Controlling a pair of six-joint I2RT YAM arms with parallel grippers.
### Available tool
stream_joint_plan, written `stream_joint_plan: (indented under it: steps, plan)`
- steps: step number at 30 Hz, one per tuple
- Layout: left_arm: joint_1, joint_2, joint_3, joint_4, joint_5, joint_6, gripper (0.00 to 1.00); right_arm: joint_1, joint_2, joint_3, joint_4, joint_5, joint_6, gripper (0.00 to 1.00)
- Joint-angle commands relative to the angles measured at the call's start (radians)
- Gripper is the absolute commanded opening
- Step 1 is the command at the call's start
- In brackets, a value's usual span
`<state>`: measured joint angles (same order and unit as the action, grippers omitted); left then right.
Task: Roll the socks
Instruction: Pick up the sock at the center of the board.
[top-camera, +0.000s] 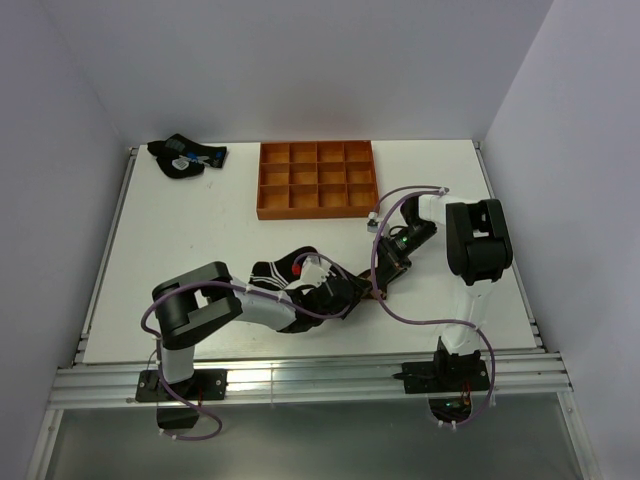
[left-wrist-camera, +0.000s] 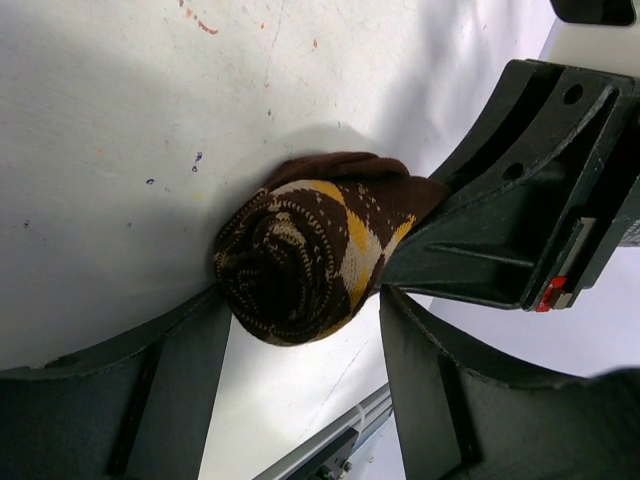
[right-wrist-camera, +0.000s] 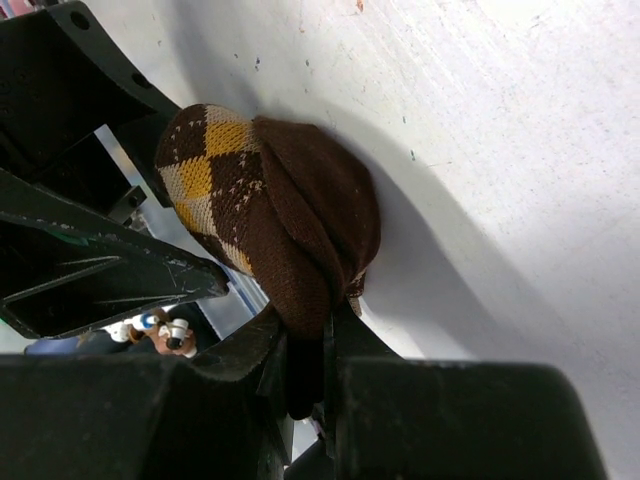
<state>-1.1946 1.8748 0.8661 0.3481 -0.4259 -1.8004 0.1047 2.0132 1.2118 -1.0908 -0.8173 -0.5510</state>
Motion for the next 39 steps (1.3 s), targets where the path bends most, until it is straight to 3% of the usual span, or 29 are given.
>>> stream_joint_plan:
  steps: [1, 16, 31, 39]
  plan:
    - [-0.008, 0.004, -0.032, -0.052, 0.012, -0.008, 0.67, -0.007, 0.001, 0.012, 0.088, 0.036, 0.025, 0.00]
    - [0.013, 0.004, -0.024, -0.118, 0.003, -0.024, 0.72, -0.016, 0.035, 0.034, 0.031, -0.011, -0.027, 0.00]
    - [0.059, 0.090, 0.037, -0.126, 0.001, -0.013, 0.68, -0.016, 0.039, 0.051, -0.098, -0.077, -0.151, 0.00]
    - [0.066, 0.132, 0.091, -0.208, -0.010, -0.008, 0.63, -0.016, 0.085, 0.084, -0.224, -0.105, -0.270, 0.00]
